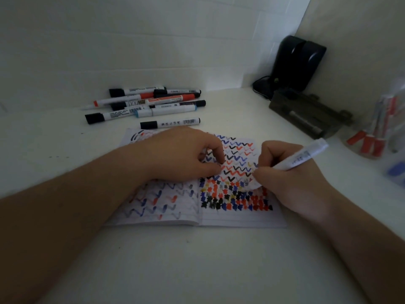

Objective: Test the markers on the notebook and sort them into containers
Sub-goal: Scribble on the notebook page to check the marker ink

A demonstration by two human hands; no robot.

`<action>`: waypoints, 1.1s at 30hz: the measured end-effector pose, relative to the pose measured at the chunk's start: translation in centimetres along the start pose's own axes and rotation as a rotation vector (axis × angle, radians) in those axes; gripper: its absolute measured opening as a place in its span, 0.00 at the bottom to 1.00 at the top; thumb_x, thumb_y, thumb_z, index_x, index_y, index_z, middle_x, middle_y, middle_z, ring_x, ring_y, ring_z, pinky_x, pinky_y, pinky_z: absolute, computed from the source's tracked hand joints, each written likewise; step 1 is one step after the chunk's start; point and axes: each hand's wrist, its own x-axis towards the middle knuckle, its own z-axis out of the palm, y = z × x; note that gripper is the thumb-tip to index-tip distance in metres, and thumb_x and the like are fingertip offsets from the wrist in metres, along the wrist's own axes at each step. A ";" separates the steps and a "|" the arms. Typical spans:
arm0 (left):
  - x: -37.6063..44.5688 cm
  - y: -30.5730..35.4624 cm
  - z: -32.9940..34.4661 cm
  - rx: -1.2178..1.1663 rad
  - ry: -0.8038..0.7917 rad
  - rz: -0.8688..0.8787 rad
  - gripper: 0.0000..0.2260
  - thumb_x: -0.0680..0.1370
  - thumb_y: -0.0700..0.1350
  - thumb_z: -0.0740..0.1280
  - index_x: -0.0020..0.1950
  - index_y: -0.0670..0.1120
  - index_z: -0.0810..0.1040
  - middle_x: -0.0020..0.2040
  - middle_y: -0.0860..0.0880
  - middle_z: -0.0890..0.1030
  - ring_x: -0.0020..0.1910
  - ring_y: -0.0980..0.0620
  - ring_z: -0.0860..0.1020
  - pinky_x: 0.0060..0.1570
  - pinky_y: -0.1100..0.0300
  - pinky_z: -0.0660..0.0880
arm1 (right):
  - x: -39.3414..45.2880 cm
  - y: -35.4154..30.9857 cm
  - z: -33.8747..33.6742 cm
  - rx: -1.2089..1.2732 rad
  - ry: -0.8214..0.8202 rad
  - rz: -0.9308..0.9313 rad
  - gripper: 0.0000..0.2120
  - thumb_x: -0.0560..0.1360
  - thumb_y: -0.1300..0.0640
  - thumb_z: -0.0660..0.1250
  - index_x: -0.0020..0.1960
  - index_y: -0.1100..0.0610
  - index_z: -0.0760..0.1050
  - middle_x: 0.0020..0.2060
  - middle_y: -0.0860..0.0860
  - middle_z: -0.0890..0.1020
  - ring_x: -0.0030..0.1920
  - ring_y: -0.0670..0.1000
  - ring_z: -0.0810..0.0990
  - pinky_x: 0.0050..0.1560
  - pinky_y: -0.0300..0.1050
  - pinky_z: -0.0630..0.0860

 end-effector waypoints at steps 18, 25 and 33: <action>-0.6 0.9 -0.6 -0.520 0.129 0.101 0.09 0.84 0.43 0.65 0.58 0.57 0.71 0.54 0.67 0.83 0.58 0.67 0.79 0.59 0.60 0.77 | 0.7 0.5 -1.4 0.797 -0.001 0.031 0.08 0.76 0.59 0.71 0.40 0.56 0.75 0.32 0.53 0.77 0.32 0.51 0.69 0.33 0.42 0.68; -0.9 1.6 -0.5 -0.535 0.120 0.137 0.08 0.84 0.43 0.65 0.58 0.57 0.73 0.54 0.66 0.84 0.58 0.67 0.79 0.59 0.62 0.76 | 0.9 0.7 -1.3 0.806 0.043 0.055 0.08 0.74 0.58 0.72 0.39 0.55 0.75 0.32 0.52 0.76 0.32 0.50 0.69 0.35 0.44 0.66; -0.6 1.7 -0.2 -0.514 0.122 0.123 0.07 0.81 0.47 0.68 0.58 0.57 0.76 0.51 0.66 0.85 0.52 0.68 0.81 0.49 0.74 0.75 | 0.8 0.8 -1.2 0.670 0.035 0.032 0.03 0.71 0.62 0.75 0.44 0.57 0.81 0.31 0.55 0.77 0.31 0.53 0.69 0.32 0.42 0.69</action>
